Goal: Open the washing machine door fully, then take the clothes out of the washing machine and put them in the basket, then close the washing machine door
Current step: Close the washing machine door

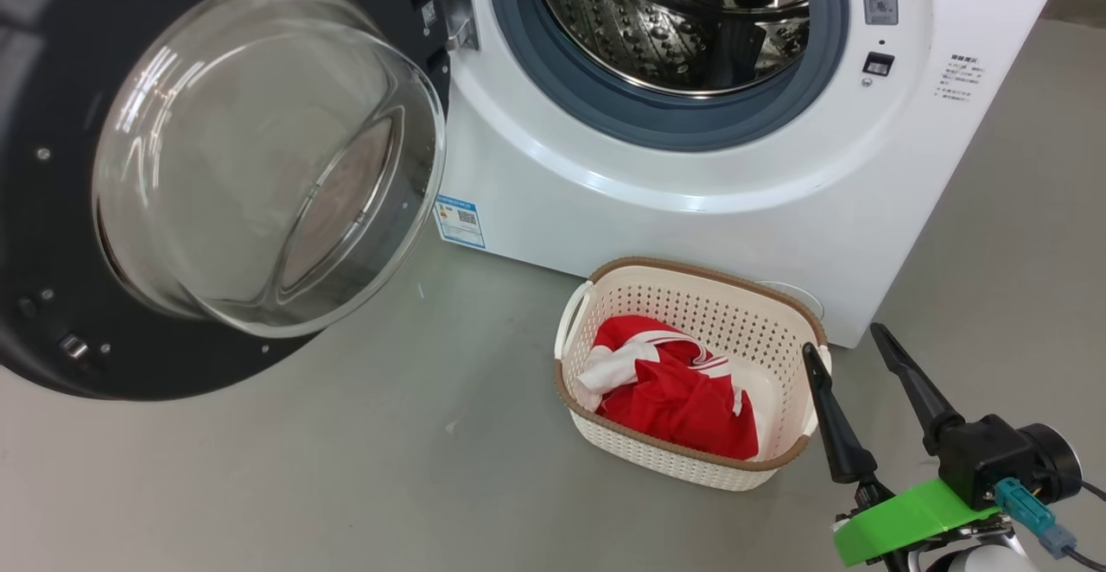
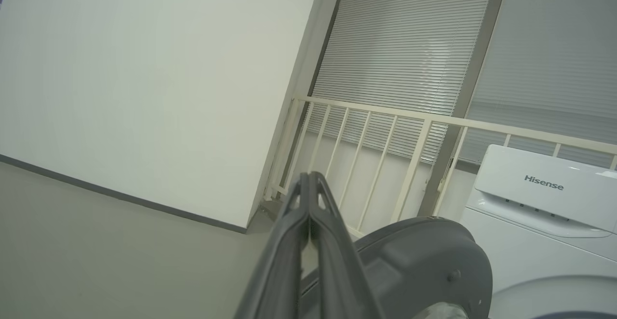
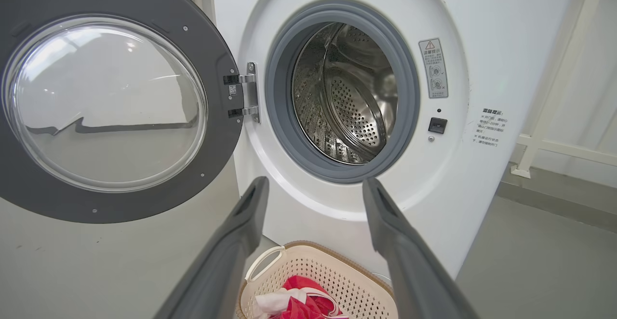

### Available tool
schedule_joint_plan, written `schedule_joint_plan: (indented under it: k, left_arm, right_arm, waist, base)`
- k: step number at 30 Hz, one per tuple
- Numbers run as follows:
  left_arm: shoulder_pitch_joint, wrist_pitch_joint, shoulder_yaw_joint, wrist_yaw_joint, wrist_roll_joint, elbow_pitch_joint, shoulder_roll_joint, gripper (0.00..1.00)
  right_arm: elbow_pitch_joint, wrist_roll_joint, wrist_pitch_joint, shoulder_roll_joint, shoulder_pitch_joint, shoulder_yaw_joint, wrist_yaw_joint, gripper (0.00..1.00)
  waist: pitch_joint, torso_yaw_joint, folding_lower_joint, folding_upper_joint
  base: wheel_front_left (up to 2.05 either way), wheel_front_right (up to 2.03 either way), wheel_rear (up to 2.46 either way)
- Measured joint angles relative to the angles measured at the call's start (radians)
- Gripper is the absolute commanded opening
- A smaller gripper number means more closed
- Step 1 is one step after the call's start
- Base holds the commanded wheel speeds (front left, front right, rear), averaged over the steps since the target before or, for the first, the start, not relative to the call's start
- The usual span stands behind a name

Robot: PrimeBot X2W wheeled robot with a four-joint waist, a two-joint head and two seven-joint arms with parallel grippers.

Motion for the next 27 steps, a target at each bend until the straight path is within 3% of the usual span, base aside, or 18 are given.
schedule_joint_plan:
  k: [11, 16, 20, 27]
  left_arm:
    - [-0.259, 0.157, 0.042, -0.035, -0.105, 0.425, 0.089, 0.0]
    - [-0.36, 0.282, 0.135, -0.062, -0.249, 0.588, 0.098, 0.0]
    - [-0.395, 0.364, 0.183, -0.08, -0.318, 0.682, 0.119, 0.0]
    - [-0.417, 0.573, 0.215, -0.151, -0.404, 0.794, 0.139, 0.0]
  right_arm:
    - [-0.015, -0.014, 0.031, 0.0, -0.008, 0.007, 0.0, 1.0]
    - [-0.025, -0.024, 0.045, -0.001, -0.015, 0.024, 0.0, 1.0]
    - [-0.032, -0.026, 0.049, -0.009, -0.029, 0.031, 0.0, 1.0]
    - [-0.036, -0.026, 0.057, -0.014, -0.032, 0.036, 0.0, 1.0]
  waist:
    - [0.013, -0.018, 0.0, 0.0]
    - [0.019, -0.031, 0.0, 0.0]
    - [0.029, -0.045, 0.0, 0.0]
    - [0.048, -0.063, 0.0, 0.0]
  base:
    - [0.0, 0.0, 0.0]
    - [0.0, 0.0, 0.0]
    - [0.0, 0.0, 0.0]
    - [0.0, 0.0, 0.0]
